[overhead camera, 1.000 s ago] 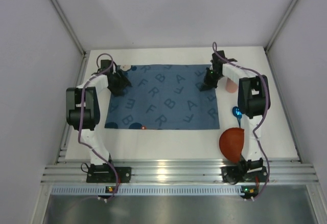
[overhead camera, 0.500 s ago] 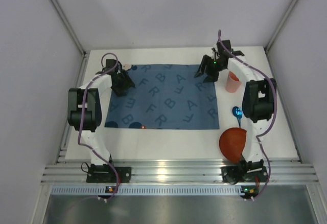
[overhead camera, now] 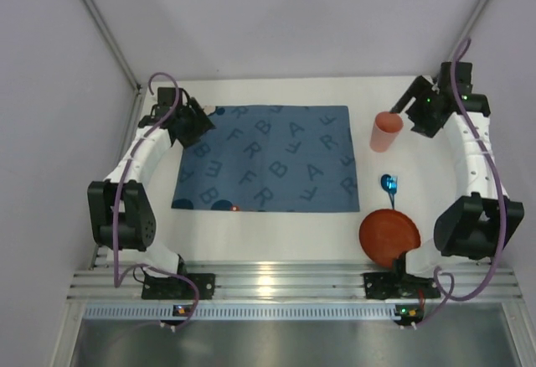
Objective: Set the dinner table for one person
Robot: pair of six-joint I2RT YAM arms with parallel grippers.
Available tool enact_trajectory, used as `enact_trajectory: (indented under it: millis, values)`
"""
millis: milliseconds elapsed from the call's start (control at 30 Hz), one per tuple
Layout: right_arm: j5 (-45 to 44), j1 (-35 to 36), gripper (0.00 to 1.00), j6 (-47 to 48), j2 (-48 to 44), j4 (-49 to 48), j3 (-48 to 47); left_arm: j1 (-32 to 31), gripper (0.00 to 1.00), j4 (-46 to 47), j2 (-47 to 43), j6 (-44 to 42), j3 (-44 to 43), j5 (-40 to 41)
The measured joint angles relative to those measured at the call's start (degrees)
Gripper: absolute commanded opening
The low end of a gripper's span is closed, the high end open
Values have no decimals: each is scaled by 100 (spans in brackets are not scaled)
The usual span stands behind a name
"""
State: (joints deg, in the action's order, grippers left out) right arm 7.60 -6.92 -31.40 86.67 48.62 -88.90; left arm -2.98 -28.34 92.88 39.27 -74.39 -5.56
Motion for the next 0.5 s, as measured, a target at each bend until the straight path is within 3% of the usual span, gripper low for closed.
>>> enact_trajectory:
  millis: [200, 500]
  values:
    - [-269, -280, 78, -39, 774, 345, 168, -2, 70, -149, -494, 4, 116, -61]
    - [-317, -474, 74, -120, 1899, 258, -476, -2, 70, -317, -935, -92, 636, -146]
